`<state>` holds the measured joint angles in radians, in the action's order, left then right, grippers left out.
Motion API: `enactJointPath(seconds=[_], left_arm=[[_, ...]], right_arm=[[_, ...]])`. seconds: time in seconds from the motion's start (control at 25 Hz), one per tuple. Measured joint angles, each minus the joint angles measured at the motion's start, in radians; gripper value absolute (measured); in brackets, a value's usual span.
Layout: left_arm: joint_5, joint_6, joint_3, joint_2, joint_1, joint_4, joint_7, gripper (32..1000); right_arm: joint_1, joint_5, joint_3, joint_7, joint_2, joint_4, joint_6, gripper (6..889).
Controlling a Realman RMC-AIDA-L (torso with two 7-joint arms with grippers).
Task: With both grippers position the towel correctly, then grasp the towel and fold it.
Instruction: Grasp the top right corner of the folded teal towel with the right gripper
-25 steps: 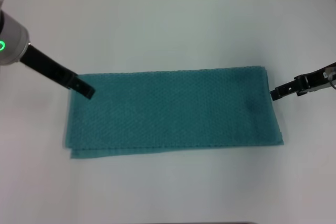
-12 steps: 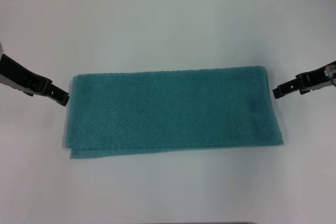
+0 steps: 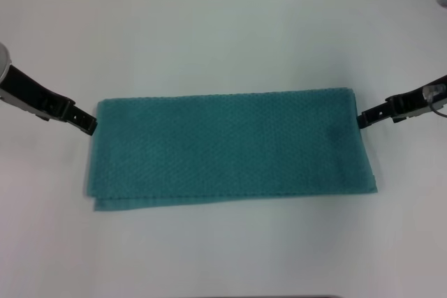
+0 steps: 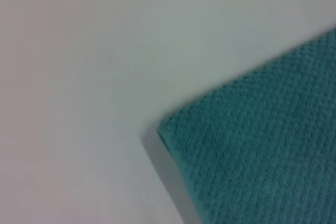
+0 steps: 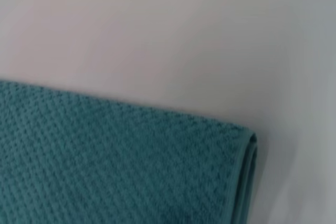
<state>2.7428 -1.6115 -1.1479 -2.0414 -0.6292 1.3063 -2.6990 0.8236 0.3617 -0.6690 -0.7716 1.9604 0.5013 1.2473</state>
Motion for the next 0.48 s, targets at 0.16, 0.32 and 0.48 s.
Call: enactJointPath(seconds=[0.16, 0.32, 0.48], left_arm=[[0.0, 0.002, -0.027, -0.0016, -0.003, 0.0, -0.01, 899], [0.0, 0.008, -0.067, -0.0014, -0.005, 0.0, -0.027, 899], [0.0, 0.01, -0.089, -0.001, -0.012, 0.0, -0.036, 899]], right_arm=[[0.013, 0.0, 0.0, 0.0, 0.002, -0.004, -0.011, 833], [0.035, -0.016, -0.002, 0.001, 0.007, -0.044, -0.056, 831], [0.052, -0.021, -0.015, 0.001, 0.009, -0.117, -0.123, 829]])
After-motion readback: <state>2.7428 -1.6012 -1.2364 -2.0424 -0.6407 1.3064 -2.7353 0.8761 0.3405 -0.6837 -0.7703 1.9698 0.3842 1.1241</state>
